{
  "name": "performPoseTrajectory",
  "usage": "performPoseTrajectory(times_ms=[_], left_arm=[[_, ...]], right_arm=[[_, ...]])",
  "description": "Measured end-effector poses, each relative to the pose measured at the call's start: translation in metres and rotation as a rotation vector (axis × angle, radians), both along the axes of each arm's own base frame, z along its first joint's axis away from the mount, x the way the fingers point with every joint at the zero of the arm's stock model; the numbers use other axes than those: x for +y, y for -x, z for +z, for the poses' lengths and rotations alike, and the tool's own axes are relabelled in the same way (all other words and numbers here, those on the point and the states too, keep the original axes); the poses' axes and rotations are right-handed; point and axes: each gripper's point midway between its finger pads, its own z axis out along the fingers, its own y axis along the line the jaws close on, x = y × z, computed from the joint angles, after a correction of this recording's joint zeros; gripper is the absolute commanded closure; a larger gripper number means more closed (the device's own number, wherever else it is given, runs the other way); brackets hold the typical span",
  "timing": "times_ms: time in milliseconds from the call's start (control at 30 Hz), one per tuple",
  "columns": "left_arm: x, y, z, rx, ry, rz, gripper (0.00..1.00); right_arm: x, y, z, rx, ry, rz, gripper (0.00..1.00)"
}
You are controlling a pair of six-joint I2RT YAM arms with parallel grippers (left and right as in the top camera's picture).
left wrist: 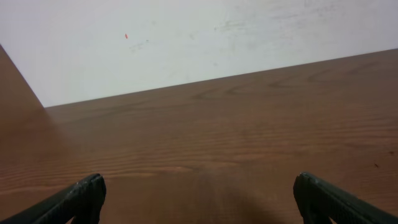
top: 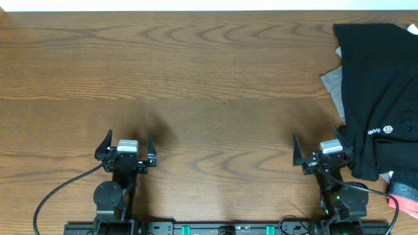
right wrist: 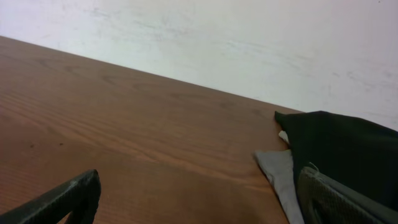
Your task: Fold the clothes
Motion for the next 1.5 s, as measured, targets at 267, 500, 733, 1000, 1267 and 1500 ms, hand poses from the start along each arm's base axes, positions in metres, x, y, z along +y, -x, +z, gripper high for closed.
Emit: performPoseTrajectory(times_ms=[267, 500, 733, 1000, 1267, 1500], left_arm=[[-0.0039, 0.0001, 0.0000, 0.000, 0.000, -0.016, 0.02], [-0.0039, 0.0001, 0.0000, 0.000, 0.000, -0.016, 0.02], [-0.0039, 0.0001, 0.0000, 0.000, 0.000, -0.016, 0.02], [-0.0039, 0.0001, 0.0000, 0.000, 0.000, -0.016, 0.02], [-0.0039, 0.0001, 0.0000, 0.000, 0.000, -0.016, 0.02], [-0.0039, 0.0001, 0.0000, 0.000, 0.000, -0.016, 0.02]], right_arm=[[0.0001, 0.0000, 0.0000, 0.000, 0.000, 0.000, 0.01], [0.0000, 0.0000, 0.0000, 0.000, 0.000, 0.000, 0.01], [0.0001, 0.0000, 0.0000, 0.000, 0.000, 0.000, 0.01], [0.0001, 0.0000, 0.0000, 0.000, 0.000, 0.000, 0.01], [0.0000, 0.0000, 0.0000, 0.000, 0.000, 0.000, 0.01], [0.0000, 0.0000, 0.0000, 0.000, 0.000, 0.000, 0.01]])
